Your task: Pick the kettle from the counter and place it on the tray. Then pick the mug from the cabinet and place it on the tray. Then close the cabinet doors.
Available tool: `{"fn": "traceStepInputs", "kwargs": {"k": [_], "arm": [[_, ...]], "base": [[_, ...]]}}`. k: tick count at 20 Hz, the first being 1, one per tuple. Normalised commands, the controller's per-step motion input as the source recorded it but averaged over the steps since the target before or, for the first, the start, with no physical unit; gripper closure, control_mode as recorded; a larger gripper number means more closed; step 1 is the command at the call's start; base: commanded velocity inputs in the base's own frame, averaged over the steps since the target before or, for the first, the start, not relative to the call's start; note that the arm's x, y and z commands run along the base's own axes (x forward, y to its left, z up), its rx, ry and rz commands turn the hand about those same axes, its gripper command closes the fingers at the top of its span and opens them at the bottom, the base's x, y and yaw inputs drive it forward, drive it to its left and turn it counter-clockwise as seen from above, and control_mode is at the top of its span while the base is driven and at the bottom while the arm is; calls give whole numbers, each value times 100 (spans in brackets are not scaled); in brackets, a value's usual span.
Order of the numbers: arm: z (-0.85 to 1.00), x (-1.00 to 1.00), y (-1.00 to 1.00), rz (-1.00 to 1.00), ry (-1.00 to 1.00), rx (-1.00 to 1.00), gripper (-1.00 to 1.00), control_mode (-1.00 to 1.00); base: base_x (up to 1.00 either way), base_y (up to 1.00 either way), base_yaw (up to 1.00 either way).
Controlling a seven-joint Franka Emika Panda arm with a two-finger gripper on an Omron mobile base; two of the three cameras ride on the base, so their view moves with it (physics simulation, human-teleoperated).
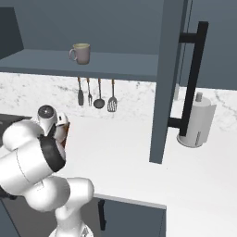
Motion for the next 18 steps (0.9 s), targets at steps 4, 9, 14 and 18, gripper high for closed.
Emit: {"fn": "traceStepInputs", "kwargs": {"k": [4,9,14,18], "arm": [[-11,38,51,0,0,0,100,-100],[0,31,43,0,0,0,100,-100],[-1,24,18,0,0,0,100,-100],[-2,22,0,0,0,-1,100,-100]], "base": [[0,0,0],[0,0,0],[0,0,0],[0,0,0]]}}
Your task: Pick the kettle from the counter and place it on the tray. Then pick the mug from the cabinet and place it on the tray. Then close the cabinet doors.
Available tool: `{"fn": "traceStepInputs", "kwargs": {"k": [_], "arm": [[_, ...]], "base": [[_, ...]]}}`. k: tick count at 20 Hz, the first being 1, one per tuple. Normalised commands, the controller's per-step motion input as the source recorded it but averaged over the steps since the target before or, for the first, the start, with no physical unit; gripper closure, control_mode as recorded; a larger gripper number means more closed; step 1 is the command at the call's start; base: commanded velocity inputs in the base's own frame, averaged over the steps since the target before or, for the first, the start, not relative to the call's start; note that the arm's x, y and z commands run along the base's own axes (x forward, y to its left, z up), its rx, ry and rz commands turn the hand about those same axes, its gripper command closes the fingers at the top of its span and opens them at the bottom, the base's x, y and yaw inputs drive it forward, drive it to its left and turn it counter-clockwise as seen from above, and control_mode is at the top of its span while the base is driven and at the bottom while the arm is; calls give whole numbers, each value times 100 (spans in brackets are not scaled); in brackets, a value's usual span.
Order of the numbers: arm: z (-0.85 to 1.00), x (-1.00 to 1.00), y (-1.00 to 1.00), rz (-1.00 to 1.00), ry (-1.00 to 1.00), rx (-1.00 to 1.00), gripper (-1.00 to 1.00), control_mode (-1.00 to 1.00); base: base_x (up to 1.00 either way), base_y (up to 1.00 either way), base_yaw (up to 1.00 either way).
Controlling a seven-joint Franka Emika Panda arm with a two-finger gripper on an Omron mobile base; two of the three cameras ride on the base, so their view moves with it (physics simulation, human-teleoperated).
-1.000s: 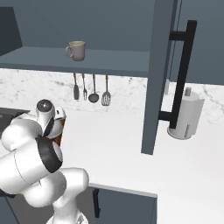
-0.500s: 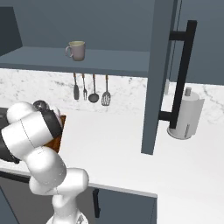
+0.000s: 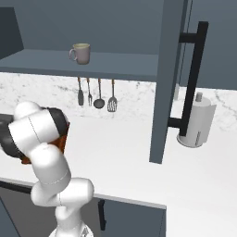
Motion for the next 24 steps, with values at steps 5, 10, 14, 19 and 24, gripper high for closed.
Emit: {"fn": "traceStepInputs", "kwargs": {"k": [5,10,14,19,24], "arm": [[0,18,0,-2,0,0,100,-100],[-10,6,5,-3,0,-2,100,-100],[-10,8,8,-4,0,-1,100,-100],[-7,14,13,-5,0,0,100,-100],[-14,-1,3,-9,4,-6,-100,-100]], "base": [[0,0,0],[0,0,0],[0,0,0],[0,0,0],[0,0,0]]}}
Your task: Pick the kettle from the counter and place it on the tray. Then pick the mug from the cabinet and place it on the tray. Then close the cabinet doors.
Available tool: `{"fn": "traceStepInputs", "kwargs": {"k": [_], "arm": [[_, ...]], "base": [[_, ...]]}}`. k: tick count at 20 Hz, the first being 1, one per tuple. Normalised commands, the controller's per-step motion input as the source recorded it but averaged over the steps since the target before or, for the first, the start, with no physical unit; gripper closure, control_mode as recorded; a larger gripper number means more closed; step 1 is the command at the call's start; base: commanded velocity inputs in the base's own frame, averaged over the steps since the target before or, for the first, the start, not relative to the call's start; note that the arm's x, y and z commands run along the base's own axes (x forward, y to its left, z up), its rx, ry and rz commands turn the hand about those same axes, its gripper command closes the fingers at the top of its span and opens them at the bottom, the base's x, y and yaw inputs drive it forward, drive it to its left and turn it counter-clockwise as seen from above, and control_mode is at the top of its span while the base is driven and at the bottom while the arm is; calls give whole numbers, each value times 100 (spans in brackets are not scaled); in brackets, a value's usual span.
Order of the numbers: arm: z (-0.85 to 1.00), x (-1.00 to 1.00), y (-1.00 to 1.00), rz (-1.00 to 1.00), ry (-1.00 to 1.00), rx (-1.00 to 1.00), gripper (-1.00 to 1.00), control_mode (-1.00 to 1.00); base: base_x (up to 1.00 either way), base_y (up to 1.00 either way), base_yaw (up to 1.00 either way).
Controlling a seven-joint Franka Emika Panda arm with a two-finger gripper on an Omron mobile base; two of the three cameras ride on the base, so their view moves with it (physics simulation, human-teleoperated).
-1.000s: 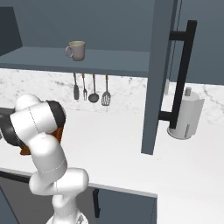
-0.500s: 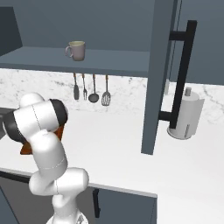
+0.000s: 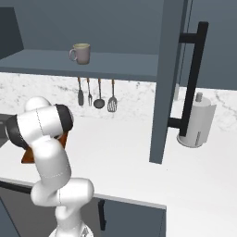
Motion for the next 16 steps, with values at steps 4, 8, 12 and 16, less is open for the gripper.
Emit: {"fn": "traceStepInputs", "kwargs": {"k": [4,8,12,16], "arm": [[-3,-4,3,-7,6,-3,-100,-100],[5,-3,10,-6,0,0,-100,-100],[24,-8,15,-5,0,1,-100,-100],[30,-14,6,-5,2,2,-100,-100]], "base": [[0,0,0],[0,0,0],[0,0,0],[0,0,0]]}}
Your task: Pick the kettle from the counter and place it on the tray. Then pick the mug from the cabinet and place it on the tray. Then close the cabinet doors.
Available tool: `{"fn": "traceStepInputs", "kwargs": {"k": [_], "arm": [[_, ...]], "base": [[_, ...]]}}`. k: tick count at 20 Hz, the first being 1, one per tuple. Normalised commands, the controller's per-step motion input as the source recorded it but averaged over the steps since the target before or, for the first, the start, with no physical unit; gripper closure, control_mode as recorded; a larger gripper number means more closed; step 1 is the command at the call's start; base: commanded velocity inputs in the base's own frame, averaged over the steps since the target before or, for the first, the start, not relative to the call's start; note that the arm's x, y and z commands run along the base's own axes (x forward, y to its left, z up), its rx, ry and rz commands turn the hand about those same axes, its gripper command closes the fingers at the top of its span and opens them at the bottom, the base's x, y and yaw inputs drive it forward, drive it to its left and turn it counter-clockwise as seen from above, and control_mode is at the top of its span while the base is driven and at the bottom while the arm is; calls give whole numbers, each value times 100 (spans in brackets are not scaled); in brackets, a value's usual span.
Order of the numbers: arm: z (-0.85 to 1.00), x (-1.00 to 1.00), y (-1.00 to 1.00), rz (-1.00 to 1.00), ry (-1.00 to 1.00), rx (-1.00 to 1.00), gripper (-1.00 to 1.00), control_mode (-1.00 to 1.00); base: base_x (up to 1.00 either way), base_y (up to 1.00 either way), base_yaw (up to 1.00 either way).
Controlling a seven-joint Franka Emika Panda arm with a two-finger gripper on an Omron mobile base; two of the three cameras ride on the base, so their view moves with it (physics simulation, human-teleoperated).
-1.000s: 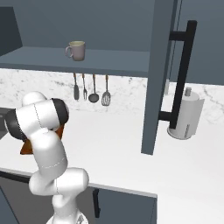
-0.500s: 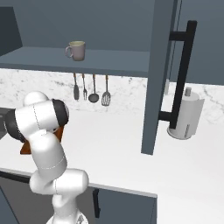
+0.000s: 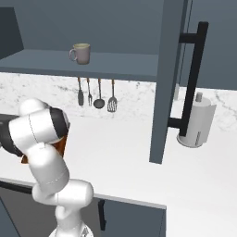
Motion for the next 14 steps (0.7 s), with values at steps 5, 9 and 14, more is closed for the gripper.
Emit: {"fn": "traceStepInputs", "kwargs": {"k": [5,9,14], "arm": [[47,-38,0,-6,0,6,-100,-100],[59,-36,0,-6,0,0,-100,-100],[64,-40,-12,0,0,0,-100,-100]], "base": [[0,0,0],[0,0,0],[0,0,0]]}}
